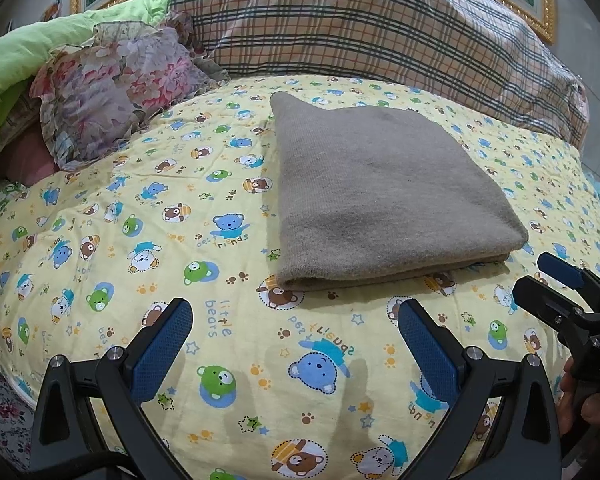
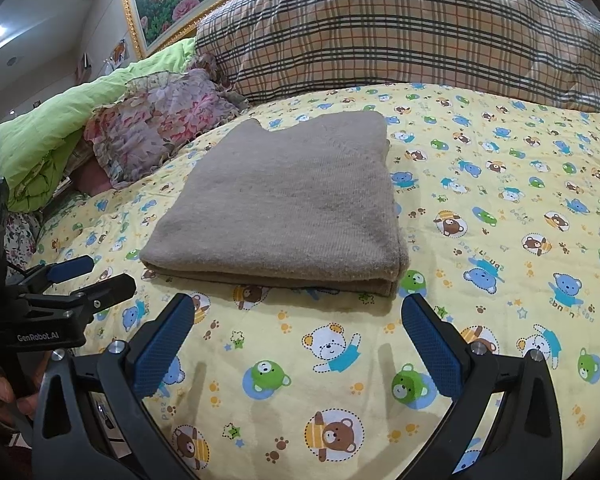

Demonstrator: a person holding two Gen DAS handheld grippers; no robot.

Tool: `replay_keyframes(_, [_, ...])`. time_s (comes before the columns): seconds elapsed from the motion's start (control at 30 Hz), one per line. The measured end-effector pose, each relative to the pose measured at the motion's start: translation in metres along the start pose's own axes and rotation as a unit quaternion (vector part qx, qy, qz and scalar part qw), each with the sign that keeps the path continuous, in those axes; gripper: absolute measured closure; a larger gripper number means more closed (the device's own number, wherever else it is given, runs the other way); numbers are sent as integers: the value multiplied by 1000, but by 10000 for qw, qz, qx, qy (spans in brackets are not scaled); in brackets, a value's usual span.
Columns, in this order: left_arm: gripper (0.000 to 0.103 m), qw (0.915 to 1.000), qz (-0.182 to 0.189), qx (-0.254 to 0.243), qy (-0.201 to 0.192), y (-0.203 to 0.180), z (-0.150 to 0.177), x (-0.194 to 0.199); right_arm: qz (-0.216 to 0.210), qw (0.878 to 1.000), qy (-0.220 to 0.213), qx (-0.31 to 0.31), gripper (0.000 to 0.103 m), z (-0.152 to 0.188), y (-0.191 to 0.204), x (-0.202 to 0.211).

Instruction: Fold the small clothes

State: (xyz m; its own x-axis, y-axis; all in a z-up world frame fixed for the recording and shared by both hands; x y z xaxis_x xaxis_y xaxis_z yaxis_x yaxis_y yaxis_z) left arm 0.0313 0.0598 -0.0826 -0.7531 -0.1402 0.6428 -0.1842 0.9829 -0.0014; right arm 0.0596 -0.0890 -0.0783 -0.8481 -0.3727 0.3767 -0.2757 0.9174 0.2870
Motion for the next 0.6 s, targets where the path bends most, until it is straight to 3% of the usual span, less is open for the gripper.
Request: replay_keyframes(0.6, [0, 10000, 17, -23, 23, -1, -6, 2, -45, 10000, -29, -3, 0, -7, 0, 3])
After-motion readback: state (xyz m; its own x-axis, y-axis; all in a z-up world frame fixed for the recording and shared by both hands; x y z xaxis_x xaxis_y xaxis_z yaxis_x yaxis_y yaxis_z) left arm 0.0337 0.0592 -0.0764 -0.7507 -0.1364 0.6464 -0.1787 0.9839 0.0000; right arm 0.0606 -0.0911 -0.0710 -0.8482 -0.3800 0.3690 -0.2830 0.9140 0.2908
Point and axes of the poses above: each gripper's, at about its wrist camera, not at the fingertips, and x roughly against the way its jaws point, y to its left, z to its underside, the point moved 4 cm from there along -x, roughly the way its jaws point, and after that the axes turned 6 degrees about -y, right-handed, at the moved point
